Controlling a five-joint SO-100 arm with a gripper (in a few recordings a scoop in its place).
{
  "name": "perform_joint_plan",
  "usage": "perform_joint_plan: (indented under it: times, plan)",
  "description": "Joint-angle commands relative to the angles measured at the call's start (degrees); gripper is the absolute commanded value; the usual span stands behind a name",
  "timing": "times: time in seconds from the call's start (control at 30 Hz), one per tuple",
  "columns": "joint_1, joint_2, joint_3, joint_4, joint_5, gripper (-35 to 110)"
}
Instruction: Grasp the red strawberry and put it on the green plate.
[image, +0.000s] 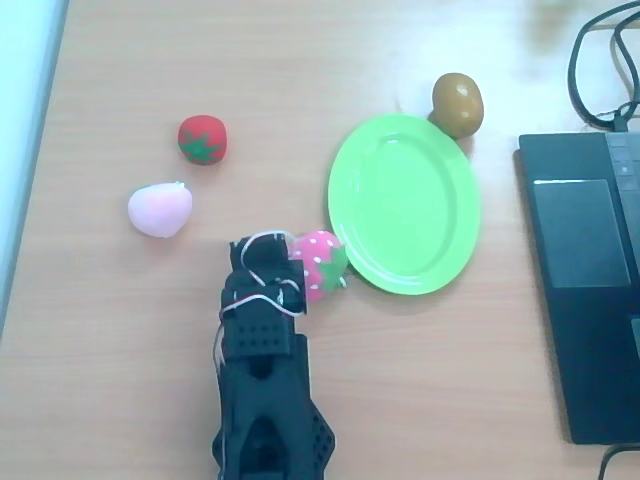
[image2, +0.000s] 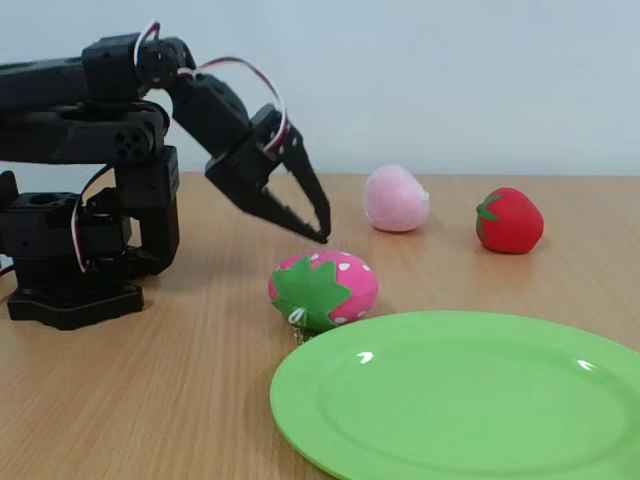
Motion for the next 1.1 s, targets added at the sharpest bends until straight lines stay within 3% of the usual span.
perform_joint_plan:
  times: [0.0, 0.47, 0.63, 1.07]
  plan:
    - [0.09, -6.68, -7.38, -1.14, -3.16, -7]
    - [-0.79, -45.18, -37.09, -0.35, -5.89, 4]
    - [-1.67, -53.53, -44.74, 2.99, -15.29, 15]
    - [-5.10, -74.62, -68.82, 7.82, -15.91, 20]
